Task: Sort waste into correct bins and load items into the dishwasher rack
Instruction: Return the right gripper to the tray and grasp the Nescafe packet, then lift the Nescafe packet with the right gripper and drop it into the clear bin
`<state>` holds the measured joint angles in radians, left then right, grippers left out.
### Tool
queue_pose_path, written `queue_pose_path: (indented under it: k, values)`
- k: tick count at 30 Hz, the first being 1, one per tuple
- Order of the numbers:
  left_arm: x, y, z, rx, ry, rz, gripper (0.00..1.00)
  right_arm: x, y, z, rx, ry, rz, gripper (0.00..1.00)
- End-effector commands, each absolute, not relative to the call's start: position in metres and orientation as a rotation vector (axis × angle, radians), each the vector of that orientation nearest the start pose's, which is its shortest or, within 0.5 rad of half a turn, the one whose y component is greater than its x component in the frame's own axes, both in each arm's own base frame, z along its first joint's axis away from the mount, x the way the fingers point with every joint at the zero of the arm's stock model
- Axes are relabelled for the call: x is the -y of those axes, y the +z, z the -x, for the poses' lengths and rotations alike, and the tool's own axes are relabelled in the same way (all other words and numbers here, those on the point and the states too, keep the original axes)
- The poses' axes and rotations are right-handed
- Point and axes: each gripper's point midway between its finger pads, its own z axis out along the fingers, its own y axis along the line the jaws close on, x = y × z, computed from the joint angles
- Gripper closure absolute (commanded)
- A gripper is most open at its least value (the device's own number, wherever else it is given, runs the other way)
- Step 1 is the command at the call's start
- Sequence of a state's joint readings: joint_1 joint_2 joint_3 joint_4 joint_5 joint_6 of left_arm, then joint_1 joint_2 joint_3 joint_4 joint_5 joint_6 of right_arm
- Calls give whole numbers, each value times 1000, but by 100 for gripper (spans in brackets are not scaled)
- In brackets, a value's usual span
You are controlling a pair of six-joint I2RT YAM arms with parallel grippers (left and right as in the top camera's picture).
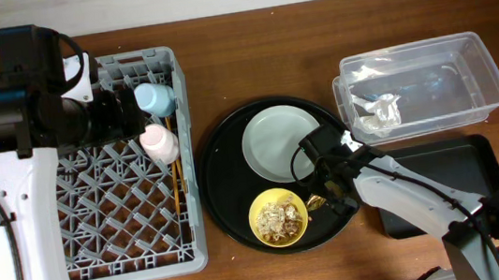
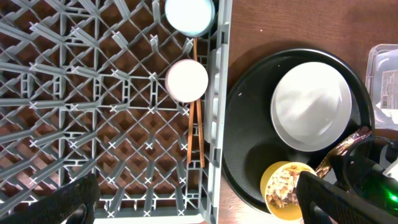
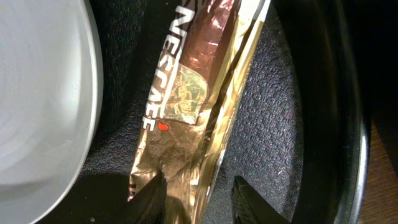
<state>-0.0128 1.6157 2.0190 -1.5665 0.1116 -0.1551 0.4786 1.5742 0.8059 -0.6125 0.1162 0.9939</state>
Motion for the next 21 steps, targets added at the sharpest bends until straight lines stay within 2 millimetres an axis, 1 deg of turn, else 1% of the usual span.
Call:
queue_pose_path:
  k: [1, 5, 7, 10, 12, 15, 16, 17, 18, 19, 20, 21]
  values:
    - [22, 304, -332, -2731, -196, 180, 1, -109, 4, -261, -2816, 10, -760, 61]
    - [22, 304, -332, -2731, -196, 180, 1, -115, 2, -262, -2830, 55, -761, 61]
    - [22, 304, -332, -2731, -196, 180, 1, -117, 3, -264, -2822, 68, -759, 57]
    - [22, 304, -332, -2731, -196, 180, 0, -118, 3, -267, -2810, 76, -758, 45]
    - [22, 304, -332, -2731, -196, 180, 1, -117, -1, -266, -2821, 61, -759, 44]
    - [22, 304, -332, -2731, -196, 180, 1, -115, -14, -259, -2861, 19, -766, 46]
    - [22, 304, -332, -2731, -196, 180, 1, -114, -16, -258, -2867, 13, -766, 51]
    - [22, 304, -332, -2731, -196, 180, 0, -115, -16, -258, -2869, 16, -767, 61]
    - [22, 304, -332, -2731, -196, 180, 1, -116, -16, -258, -2871, 22, -766, 78]
    - [22, 304, -332, -2731, -196, 180, 1, -117, -15, -257, -2877, 35, -767, 89]
    - [22, 304, -332, -2731, -196, 180, 1, -117, -13, -257, -2878, 39, -767, 96]
    - [22, 304, -332, -2731, -196, 180, 1, -117, -11, -256, -2878, 39, -767, 96]
